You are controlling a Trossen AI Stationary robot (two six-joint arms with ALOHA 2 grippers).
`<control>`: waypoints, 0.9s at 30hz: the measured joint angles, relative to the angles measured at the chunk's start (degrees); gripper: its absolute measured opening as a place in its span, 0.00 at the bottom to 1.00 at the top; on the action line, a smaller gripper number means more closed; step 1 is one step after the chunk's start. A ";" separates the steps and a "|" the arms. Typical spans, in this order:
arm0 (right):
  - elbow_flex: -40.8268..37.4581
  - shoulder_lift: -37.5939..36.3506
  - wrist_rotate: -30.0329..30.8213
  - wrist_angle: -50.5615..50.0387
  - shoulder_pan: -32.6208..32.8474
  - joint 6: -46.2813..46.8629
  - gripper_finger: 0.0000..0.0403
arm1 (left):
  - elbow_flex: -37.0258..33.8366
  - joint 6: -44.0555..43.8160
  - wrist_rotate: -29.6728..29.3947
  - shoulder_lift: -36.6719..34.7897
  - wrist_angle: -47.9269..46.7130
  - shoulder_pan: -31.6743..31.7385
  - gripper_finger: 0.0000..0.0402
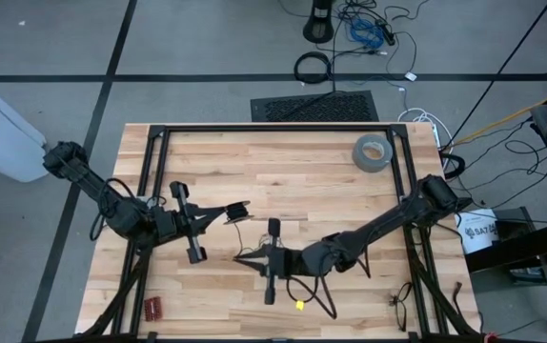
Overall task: Coil cords
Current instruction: Uncoil the black wire from the spool
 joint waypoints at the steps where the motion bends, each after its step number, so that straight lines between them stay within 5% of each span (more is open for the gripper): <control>1: 0.65 0.00 0.00 -0.73 0.13 -0.06 0.00 | 0.00 -0.45 0.02 0.16 0.00 0.22 0.00; 13: 11.81 5.97 -7.22 -4.91 -1.50 -1.04 0.00 | 0.00 -2.45 0.74 2.09 -0.03 2.92 0.00; 27: 45.27 10.43 -6.31 -42.16 0.53 -6.68 0.00 | 0.00 -2.43 0.76 2.20 -0.02 2.94 0.00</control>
